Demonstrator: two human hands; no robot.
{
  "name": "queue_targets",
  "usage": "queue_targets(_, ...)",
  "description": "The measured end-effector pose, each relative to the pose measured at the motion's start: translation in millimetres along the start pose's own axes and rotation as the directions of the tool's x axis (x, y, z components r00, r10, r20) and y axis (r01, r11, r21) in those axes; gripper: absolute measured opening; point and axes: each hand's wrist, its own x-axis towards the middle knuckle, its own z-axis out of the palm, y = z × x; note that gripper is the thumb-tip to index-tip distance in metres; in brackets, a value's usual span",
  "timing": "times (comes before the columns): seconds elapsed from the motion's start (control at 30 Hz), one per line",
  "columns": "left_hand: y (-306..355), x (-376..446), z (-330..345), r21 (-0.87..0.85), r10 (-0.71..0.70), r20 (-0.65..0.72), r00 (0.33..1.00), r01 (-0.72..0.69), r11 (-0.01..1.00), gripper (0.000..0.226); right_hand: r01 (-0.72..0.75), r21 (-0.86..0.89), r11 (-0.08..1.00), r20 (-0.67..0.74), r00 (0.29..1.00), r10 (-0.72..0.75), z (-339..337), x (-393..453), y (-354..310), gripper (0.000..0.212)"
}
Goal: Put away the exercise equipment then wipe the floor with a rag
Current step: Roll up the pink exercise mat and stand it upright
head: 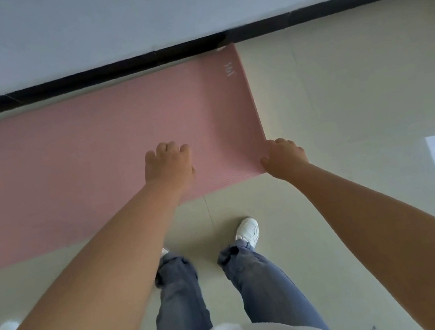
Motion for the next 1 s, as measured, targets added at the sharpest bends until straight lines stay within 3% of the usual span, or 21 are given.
queue_targets(0.17, 3.1, 109.6, 101.1, 0.022, 0.069, 0.042, 0.997, -0.07, 0.997, 0.037, -0.164, 0.177, 0.97, 0.042, 0.986, 0.159, 78.8, 98.2, -11.4, 0.039)
queue_targets(0.37, 21.9, 228.9, 249.7, 0.034, 0.166, 0.051, 0.985, -0.168, 0.985, 0.038, -0.224, 0.171, 0.96, -0.042, 0.971, 0.234, 184.1, 231.5, -14.8, 0.04)
queue_targets(0.5, 37.0, 306.8, 318.1, 0.059, 0.209, -0.005, 0.978, -0.209, 0.976, 0.035, -0.197, 0.076, 0.978, -0.259, 0.943, 0.21, 219.9, 316.6, -3.3, 0.043)
queue_targets(0.63, 53.5, 373.6, 345.1, 0.098, 0.248, -0.091, 0.964, -0.239, 0.966, 0.035, -0.247, 0.053, 0.968, -0.384, 0.889, 0.248, 232.7, 372.6, 24.3, 0.067)
queue_targets(0.73, 65.5, 403.1, 351.7, 0.084, 0.27, -0.138, 0.953, -0.261, 0.962, 0.036, -0.264, 0.207, 0.942, -0.361, 0.874, 0.325, 241.9, 392.3, 43.7, 0.068)
queue_targets(0.83, 70.6, 405.8, 350.5, 0.012, 0.244, -0.155, 0.957, -0.245, 0.97, 0.04, -0.134, 0.417, 0.899, -0.408, 0.856, 0.317, 239.7, 397.3, 50.4, 0.049)
queue_targets(0.93, 75.4, 392.6, 349.1, -0.021, 0.249, -0.19, 0.95, -0.257, 0.966, 0.041, -0.026, 0.643, 0.765, -0.307, 0.907, 0.289, 233.5, 394.1, 46.6, 0.037)
queue_targets(1.0, 80.0, 388.2, 350.5, -0.026, 0.281, -0.232, 0.931, -0.294, 0.955, 0.039, -0.022, 0.724, 0.69, -0.245, 0.926, 0.286, 233.9, 392.5, 45.5, 0.043)
